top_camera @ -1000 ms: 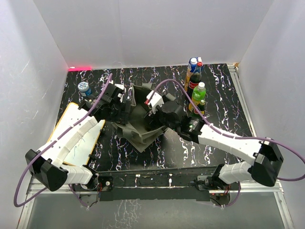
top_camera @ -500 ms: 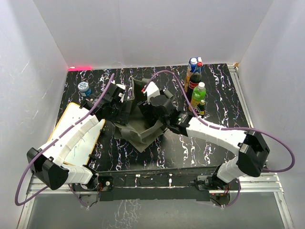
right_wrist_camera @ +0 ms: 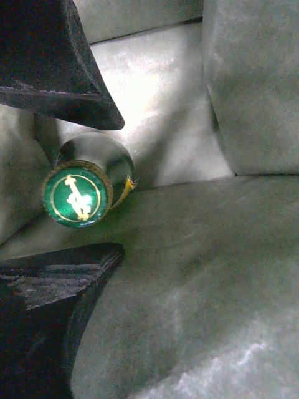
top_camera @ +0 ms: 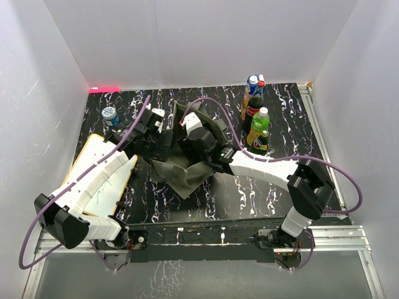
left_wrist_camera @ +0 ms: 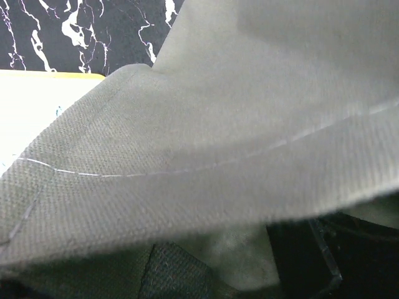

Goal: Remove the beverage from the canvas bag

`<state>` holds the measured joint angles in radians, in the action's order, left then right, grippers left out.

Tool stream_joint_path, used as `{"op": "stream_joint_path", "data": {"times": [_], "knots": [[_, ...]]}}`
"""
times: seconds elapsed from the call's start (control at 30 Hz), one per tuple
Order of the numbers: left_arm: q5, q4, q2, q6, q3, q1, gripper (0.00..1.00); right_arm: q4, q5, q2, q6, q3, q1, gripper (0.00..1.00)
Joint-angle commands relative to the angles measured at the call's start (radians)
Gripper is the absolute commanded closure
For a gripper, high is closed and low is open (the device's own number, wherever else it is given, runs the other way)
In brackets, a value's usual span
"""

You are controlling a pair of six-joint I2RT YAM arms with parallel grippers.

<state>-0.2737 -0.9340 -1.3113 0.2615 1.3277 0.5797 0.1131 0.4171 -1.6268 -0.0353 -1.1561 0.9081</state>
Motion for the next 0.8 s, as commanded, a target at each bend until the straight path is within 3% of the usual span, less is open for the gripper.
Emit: {"op": "stream_joint_path", "data": {"times": [0.0,0.23,0.57,0.77], "knots": [[-0.033,-0.018,0.029,-0.022,0.0,-0.004,0.1,-0.086,0.013,-0.035,0.007,-0.022,-0.02,0.25],[-0.035,-0.011,0.024,-0.024,0.005,-0.004,0.1,-0.142,-0.008,-0.055,-0.017,0.002,-0.046,0.29],[-0.026,-0.017,0.011,-0.02,0.022,-0.004,0.1,-0.162,-0.082,-0.015,-0.004,-0.031,-0.052,0.88],[-0.017,-0.023,-0.006,-0.018,0.041,-0.004,0.1,-0.165,-0.093,0.021,-0.048,-0.103,-0.056,0.92]]}}
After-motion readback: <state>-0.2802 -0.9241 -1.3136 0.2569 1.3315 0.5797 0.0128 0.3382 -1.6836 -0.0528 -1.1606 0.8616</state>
